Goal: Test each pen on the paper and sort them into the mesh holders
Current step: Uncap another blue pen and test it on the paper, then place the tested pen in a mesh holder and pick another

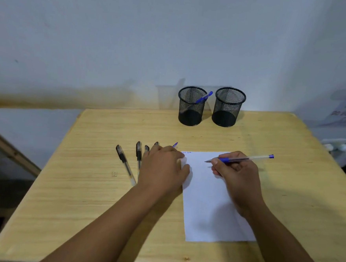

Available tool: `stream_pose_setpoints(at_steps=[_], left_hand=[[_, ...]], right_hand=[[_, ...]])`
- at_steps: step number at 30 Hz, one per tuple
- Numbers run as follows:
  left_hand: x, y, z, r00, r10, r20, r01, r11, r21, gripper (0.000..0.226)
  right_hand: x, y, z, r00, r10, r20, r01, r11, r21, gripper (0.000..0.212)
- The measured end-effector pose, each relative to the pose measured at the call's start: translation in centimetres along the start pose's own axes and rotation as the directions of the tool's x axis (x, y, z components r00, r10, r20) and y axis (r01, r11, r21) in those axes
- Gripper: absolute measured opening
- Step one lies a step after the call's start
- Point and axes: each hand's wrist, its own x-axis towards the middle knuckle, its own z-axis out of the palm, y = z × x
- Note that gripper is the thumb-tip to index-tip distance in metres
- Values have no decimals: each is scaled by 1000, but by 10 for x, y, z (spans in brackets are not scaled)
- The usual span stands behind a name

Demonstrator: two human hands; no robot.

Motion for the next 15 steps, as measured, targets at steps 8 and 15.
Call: stream_pose_setpoints(at_steps=[8, 15], left_hand=[[35, -23, 3, 984, -165, -61, 169, 984, 55, 32], [37, -25, -2, 983, -177, -46, 178, 984, 10, 23]], right_hand=[[-11, -4, -9, 1000, 24, -18, -22, 996, 81, 11], [-13, -3, -14, 999, 37, -17, -35, 996, 80, 15]])
